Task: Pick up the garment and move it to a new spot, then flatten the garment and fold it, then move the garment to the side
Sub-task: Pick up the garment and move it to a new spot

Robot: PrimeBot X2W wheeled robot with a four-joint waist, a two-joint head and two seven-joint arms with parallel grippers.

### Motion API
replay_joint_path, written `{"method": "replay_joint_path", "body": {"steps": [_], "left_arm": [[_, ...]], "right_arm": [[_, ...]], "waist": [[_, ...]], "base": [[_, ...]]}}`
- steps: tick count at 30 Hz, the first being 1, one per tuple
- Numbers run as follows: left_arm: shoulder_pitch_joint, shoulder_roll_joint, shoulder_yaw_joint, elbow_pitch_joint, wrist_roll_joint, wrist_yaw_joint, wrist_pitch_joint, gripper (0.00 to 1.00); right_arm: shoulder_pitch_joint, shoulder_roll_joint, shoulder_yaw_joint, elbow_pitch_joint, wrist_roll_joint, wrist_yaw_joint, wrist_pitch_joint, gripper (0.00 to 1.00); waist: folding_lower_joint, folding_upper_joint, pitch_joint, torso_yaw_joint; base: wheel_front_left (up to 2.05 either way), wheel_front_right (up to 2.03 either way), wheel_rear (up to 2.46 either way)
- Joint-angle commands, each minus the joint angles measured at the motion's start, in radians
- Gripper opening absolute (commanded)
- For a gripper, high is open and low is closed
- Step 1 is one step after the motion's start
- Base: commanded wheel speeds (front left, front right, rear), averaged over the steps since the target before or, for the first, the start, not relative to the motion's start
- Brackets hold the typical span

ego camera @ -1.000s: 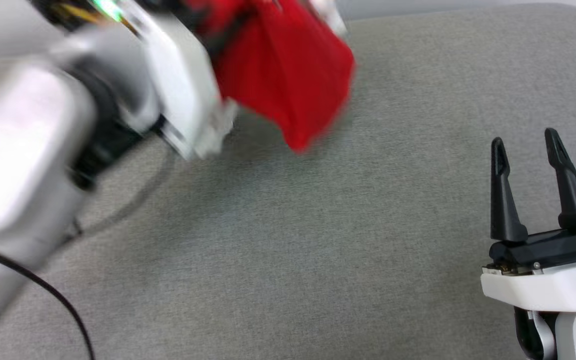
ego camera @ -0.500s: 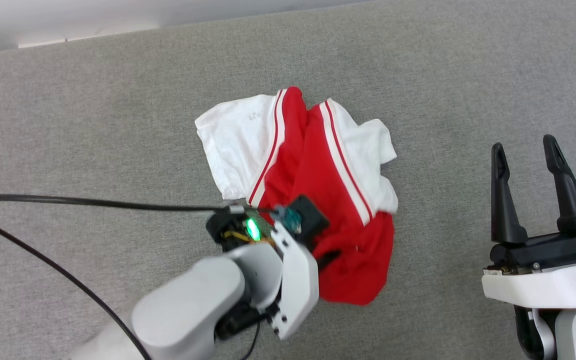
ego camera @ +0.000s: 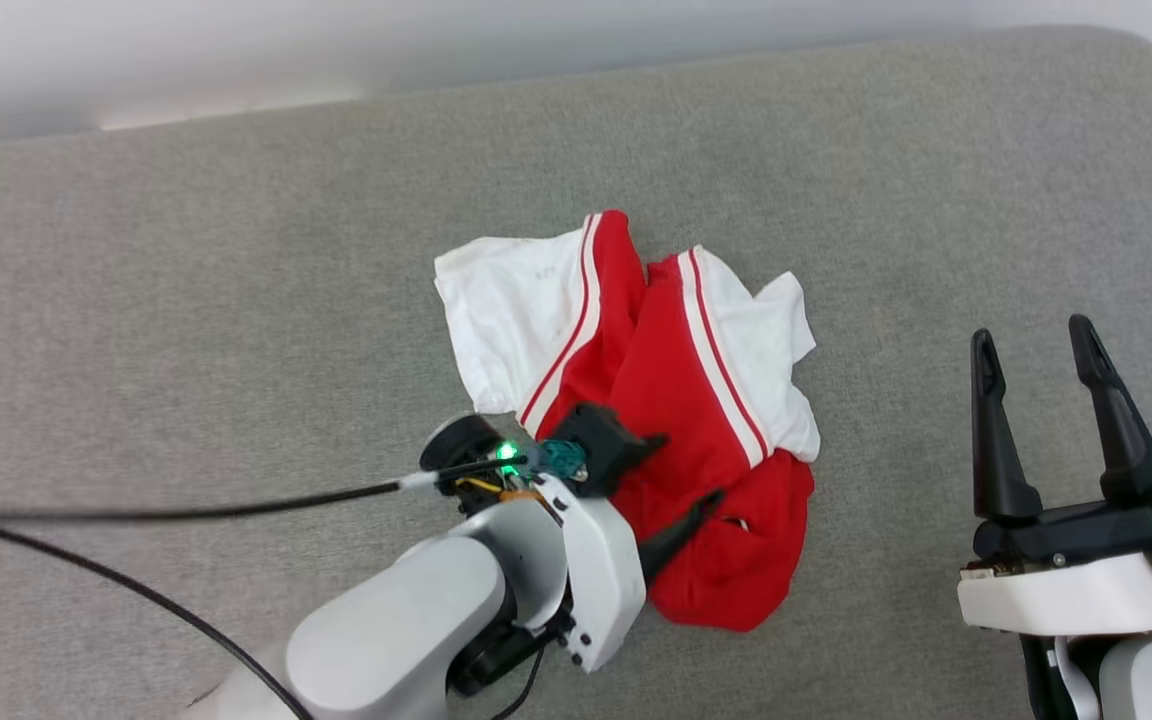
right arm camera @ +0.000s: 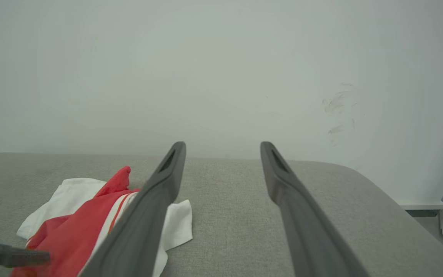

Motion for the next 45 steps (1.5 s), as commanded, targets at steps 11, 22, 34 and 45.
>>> {"method": "replay_joint_path", "body": {"steps": [11, 22, 34, 45], "left_arm": [[0.064, 0.058, 0.189, -0.074, 0.130, 0.282, -0.336, 1.00], [0.278, 0.074, 0.438, -0.171, 0.215, 0.442, -0.377, 1.00], [0.584, -0.056, 0.757, -0.248, 0.388, 0.389, -0.376, 1.00], [0.757, -0.201, 0.969, -0.269, 0.528, 0.267, -0.376, 1.00]], "right_arm": [[0.066, 0.002, -0.002, 0.029, -0.016, 0.000, -0.002, 1.00], [0.093, 0.002, -0.022, 0.043, -0.005, 0.000, -0.002, 1.00], [0.120, 0.002, -0.031, 0.070, 0.047, 0.000, -0.002, 1.00], [0.169, 0.002, -0.019, 0.092, 0.086, 0.000, -0.002, 1.00]], "waist": [[0.0001, 0.0000, -0.102, 0.050], [0.0001, 0.0000, -0.142, 0.078], [0.0001, 0.0000, -0.180, 0.094], [0.0001, 0.0000, -0.227, 0.092]], "base": [[0.00, 0.00, 0.00], [0.00, 0.00, 0.00], [0.00, 0.00, 0.00], [0.00, 0.00, 0.00]]}}
